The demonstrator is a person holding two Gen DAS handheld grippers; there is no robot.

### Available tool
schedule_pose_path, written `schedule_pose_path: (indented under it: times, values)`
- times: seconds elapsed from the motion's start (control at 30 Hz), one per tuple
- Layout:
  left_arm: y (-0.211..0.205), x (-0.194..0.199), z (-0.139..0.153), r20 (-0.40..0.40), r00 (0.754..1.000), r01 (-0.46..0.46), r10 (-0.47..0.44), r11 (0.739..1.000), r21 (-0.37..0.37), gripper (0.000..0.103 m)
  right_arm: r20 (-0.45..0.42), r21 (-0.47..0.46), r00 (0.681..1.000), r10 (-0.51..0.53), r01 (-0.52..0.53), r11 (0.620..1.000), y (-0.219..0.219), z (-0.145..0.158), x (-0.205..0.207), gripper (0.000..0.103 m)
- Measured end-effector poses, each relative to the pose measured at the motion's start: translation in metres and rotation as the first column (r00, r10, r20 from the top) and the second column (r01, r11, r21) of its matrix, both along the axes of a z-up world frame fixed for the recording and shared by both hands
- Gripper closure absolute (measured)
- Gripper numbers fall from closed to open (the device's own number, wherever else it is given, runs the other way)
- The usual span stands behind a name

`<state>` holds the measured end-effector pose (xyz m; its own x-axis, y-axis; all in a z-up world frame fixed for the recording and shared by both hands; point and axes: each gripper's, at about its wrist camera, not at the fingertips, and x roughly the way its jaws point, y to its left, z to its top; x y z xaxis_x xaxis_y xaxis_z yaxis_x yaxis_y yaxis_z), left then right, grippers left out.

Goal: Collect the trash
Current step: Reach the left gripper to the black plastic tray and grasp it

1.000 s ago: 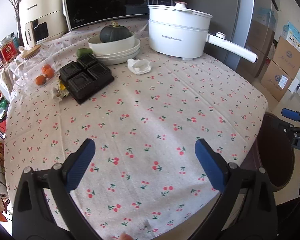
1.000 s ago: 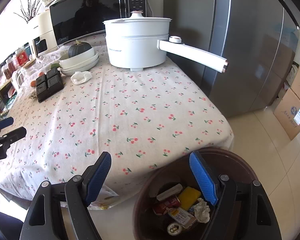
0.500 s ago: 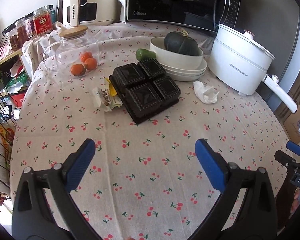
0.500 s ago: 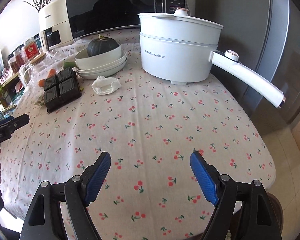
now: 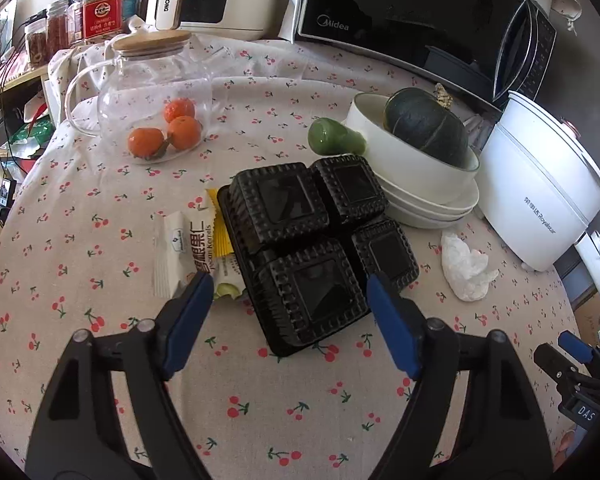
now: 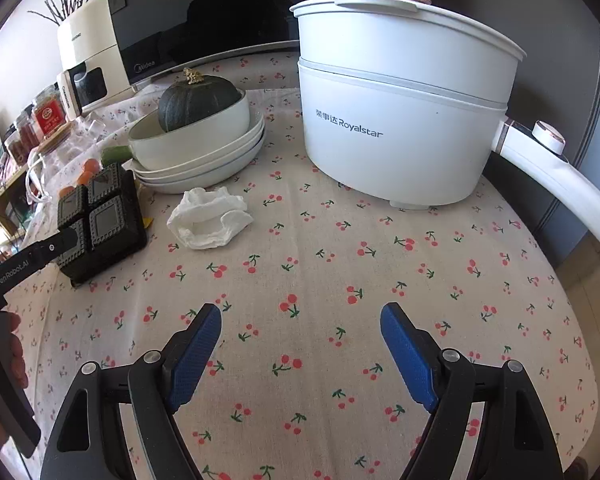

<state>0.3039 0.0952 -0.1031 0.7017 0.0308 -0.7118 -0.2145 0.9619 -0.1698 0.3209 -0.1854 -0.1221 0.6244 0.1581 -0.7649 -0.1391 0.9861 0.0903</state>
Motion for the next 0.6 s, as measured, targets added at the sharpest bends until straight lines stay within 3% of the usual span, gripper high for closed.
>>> schedule_pose_path:
  times: [0.17,0.6]
  values:
    - [-0.001,0.009,-0.005,-0.002,1.0,0.013,-0.013,1.0,-0.023,0.044,-0.004,0.01,1.0,0.009,-0.009,1.0,0.008,-0.007,0.014,0.02]
    - [0.013,-0.005,0.001,-0.037,0.996,0.083,-0.084,0.996,-0.024,0.055,-0.027,0.08,0.989,0.144,-0.142,0.987,0.062,-0.002,0.05,0.02]
